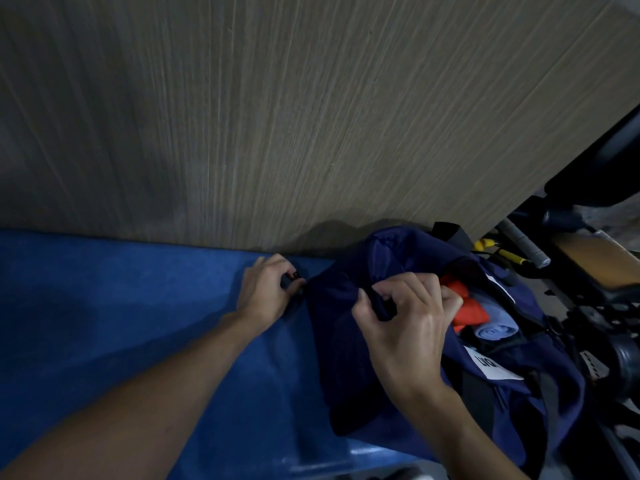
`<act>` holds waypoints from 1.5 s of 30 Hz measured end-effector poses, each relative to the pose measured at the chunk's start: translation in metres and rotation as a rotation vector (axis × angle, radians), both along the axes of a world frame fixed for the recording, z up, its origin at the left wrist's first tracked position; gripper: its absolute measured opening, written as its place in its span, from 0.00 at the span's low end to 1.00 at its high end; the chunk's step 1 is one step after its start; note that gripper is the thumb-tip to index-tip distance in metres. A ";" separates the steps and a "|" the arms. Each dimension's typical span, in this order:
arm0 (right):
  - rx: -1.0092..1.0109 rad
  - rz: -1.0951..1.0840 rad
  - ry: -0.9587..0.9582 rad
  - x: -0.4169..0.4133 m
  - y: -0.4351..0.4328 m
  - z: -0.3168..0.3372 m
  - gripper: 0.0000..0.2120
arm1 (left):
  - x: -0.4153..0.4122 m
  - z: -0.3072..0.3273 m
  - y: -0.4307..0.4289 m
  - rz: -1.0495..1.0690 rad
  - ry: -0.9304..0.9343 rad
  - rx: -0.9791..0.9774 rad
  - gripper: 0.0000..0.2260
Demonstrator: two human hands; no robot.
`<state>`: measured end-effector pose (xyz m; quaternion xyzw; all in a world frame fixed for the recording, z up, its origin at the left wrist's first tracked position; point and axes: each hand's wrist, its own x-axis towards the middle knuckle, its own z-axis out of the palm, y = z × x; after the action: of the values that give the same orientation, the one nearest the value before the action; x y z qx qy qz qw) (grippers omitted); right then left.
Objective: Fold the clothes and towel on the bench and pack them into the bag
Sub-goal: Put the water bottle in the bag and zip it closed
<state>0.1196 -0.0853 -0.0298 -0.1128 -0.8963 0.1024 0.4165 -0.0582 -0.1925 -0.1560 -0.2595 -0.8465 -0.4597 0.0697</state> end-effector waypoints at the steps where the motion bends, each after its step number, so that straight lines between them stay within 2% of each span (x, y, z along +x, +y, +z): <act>1: -0.001 0.007 -0.011 0.000 0.000 0.000 0.08 | 0.001 0.000 -0.001 0.014 0.035 -0.040 0.07; 5: -0.029 -0.005 -0.060 0.002 0.002 0.001 0.08 | 0.000 0.009 -0.006 0.033 -0.010 -0.105 0.09; 10: -0.083 0.053 0.000 0.018 0.004 0.007 0.08 | 0.015 0.055 -0.021 -0.118 0.056 0.123 0.17; 13: -0.234 -0.037 0.075 0.034 0.007 0.015 0.07 | 0.047 0.109 -0.015 -0.271 0.187 0.216 0.15; 16: -0.508 -0.122 0.035 0.046 0.021 0.016 0.12 | 0.080 0.145 -0.003 -0.414 0.340 0.130 0.12; 17: -0.545 -0.134 -0.012 0.049 0.026 0.015 0.13 | 0.089 0.149 0.000 -0.439 0.370 0.086 0.12; 22: -0.489 -0.181 -0.188 0.062 0.043 0.015 0.16 | 0.118 0.157 0.016 -0.390 0.385 -0.230 0.24; 25: -0.551 -0.099 -0.262 0.061 0.051 0.021 0.14 | 0.125 0.157 0.023 -0.322 0.372 -0.334 0.24; 30: -0.544 0.027 -0.355 0.062 0.065 0.022 0.06 | 0.129 0.154 0.023 -0.266 0.290 -0.265 0.19; 34: -0.590 0.066 -0.373 0.067 0.073 0.021 0.11 | 0.131 0.161 0.017 -0.290 0.229 -0.220 0.23; 38: -0.475 0.001 -0.471 0.082 0.090 0.021 0.15 | 0.118 0.168 -0.001 -0.309 0.231 -0.292 0.27; 42: -0.437 -0.044 -0.518 0.094 0.104 0.018 0.15 | 0.118 0.174 -0.018 -0.272 0.270 -0.375 0.26; 45: -0.496 0.017 -0.539 0.095 0.102 0.018 0.23 | 0.116 0.177 -0.034 -0.218 0.252 -0.461 0.25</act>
<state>0.2144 0.0165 -0.0114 -0.2257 -0.9227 0.2866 0.1247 0.0575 -0.2269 0.0215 -0.4133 -0.8804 -0.2237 0.0636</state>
